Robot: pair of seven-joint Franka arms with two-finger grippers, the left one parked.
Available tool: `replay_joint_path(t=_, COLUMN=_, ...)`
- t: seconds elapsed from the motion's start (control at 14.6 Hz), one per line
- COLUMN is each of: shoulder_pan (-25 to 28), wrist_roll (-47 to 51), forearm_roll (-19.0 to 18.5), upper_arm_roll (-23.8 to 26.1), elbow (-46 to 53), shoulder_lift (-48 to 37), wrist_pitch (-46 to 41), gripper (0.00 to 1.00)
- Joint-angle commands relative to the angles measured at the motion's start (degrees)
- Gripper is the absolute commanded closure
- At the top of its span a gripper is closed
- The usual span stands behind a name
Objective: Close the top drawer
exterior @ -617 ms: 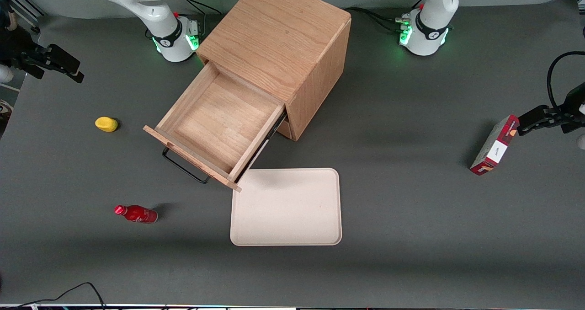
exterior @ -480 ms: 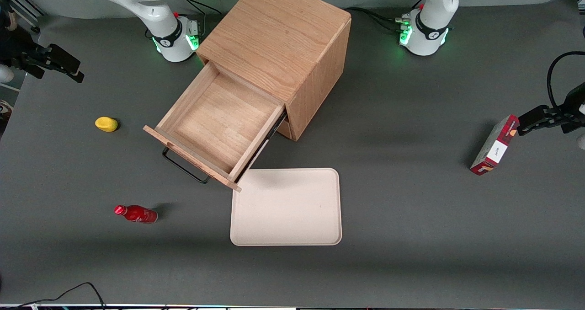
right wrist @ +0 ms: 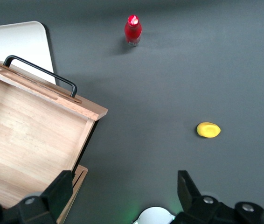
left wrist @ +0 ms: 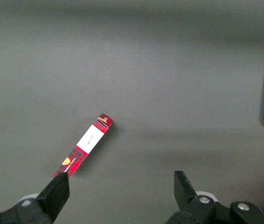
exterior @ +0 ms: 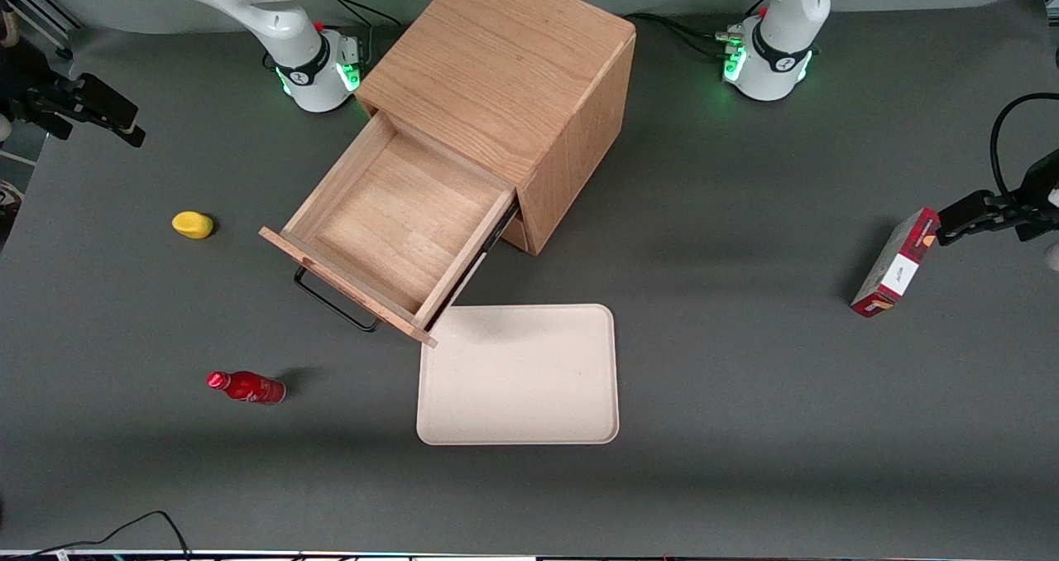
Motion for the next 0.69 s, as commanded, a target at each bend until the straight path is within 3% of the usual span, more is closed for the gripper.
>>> replay_joint_path(t=0.0, shoulder_pan=0.42, wrist_roll=0.40, forearm_roll=0.68, upper_arm_roll=-0.27, elbow=7.05, shoulder_lift=5.28, wrist_pitch=-2.17, gripper=0.00)
replay_joint_path(t=0.62, shoulder_pan=0.69, wrist_roll=-0.12, forearm_roll=0.51, upper_arm_roll=0.61, elbow=7.15, shoulder_lift=4.85, wrist_pitch=-3.50, gripper=0.00)
